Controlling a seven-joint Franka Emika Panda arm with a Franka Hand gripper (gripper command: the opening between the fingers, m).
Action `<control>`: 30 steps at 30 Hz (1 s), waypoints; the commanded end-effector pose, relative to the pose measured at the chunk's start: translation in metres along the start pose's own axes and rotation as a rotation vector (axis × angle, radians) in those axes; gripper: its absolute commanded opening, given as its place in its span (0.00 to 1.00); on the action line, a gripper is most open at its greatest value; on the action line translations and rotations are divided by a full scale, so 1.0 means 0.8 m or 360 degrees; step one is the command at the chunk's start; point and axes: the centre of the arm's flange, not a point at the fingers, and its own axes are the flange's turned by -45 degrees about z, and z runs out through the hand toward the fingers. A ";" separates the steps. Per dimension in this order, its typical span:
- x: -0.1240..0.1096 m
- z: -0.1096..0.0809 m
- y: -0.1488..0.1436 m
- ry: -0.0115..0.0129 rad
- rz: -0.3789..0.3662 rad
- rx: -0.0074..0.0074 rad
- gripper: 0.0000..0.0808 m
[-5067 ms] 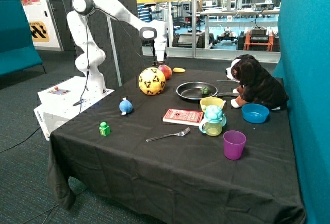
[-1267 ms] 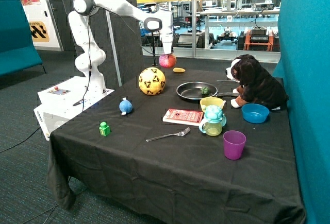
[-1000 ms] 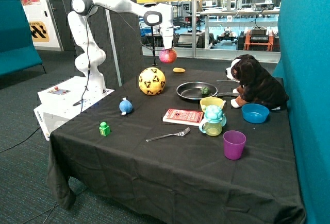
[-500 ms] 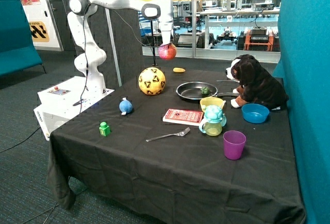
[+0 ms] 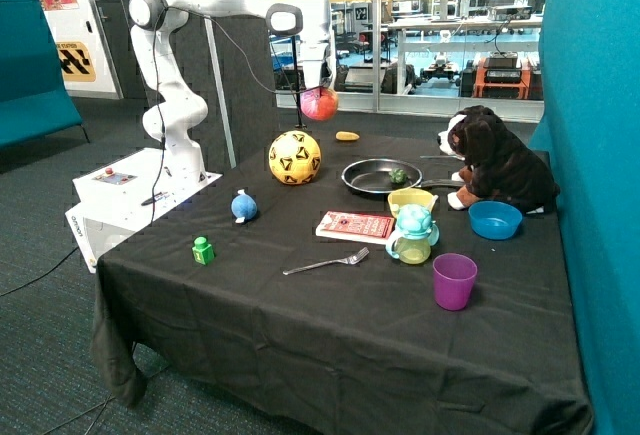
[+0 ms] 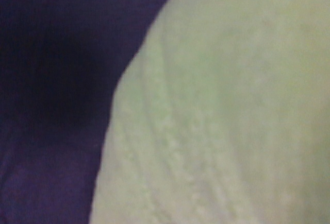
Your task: Sort the balls from left to right in order of size
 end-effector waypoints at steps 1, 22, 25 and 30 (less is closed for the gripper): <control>-0.007 0.000 0.060 -0.00029 0.0130 -0.00001 0.00; -0.065 0.013 0.166 -0.00029 0.0317 -0.00002 0.00; -0.077 0.018 0.176 -0.00029 0.0332 -0.00002 0.00; -0.096 0.024 0.191 -0.00029 0.0359 -0.00003 0.00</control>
